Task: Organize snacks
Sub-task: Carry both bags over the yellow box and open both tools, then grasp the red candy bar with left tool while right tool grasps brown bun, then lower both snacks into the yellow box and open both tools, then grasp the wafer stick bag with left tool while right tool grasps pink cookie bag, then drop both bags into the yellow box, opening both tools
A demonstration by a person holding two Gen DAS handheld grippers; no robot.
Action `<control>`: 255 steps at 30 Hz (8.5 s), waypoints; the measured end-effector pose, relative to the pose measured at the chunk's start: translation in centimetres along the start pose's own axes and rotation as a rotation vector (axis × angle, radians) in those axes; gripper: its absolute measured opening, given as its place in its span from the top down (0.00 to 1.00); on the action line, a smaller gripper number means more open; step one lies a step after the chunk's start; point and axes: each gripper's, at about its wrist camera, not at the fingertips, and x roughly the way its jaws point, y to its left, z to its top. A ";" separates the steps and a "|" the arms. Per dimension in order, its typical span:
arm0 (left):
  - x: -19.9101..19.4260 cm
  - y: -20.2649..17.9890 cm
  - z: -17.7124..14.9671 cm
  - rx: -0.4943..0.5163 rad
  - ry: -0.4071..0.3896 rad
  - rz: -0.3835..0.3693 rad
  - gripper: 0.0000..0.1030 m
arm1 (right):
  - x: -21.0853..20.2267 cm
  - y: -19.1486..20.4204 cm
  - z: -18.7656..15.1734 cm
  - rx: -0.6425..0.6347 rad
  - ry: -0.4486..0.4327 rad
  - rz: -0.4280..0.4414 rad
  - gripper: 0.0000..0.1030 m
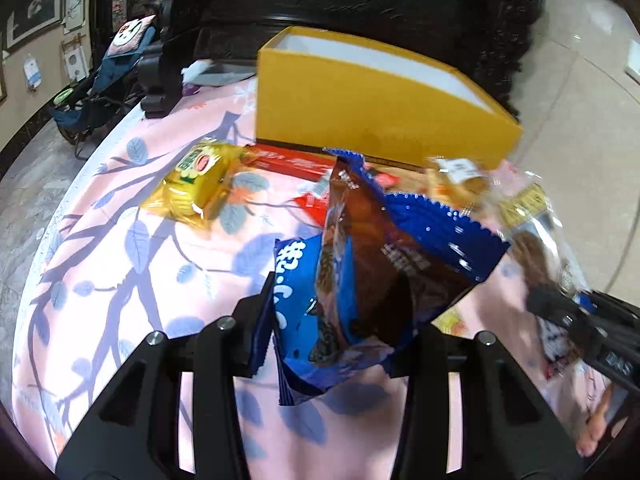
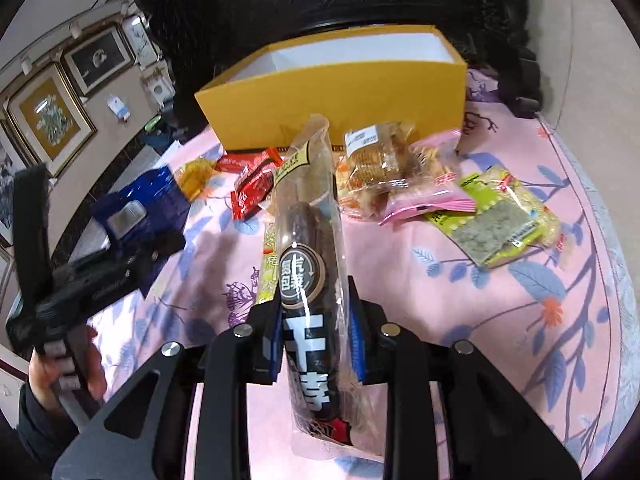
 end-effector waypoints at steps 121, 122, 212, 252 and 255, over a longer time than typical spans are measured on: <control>8.0 -4.1 2.7 0.102 0.053 -0.007 0.58 | 5.5 -2.8 3.4 0.057 -0.035 -0.106 0.46; 7.2 -4.5 2.4 0.112 0.057 -0.008 0.58 | 5.2 -2.6 3.3 0.055 -0.036 -0.102 0.46; 8.6 -8.2 -0.6 0.124 0.159 0.124 0.25 | 6.6 -7.8 1.4 0.067 0.057 -0.111 0.61; -0.8 -5.5 7.6 0.082 -0.048 0.056 0.72 | 1.7 -1.2 6.2 -0.007 -0.102 -0.115 0.65; -0.9 -5.6 9.8 0.094 -0.074 0.068 0.72 | 1.7 -0.9 7.5 -0.014 -0.111 -0.120 0.65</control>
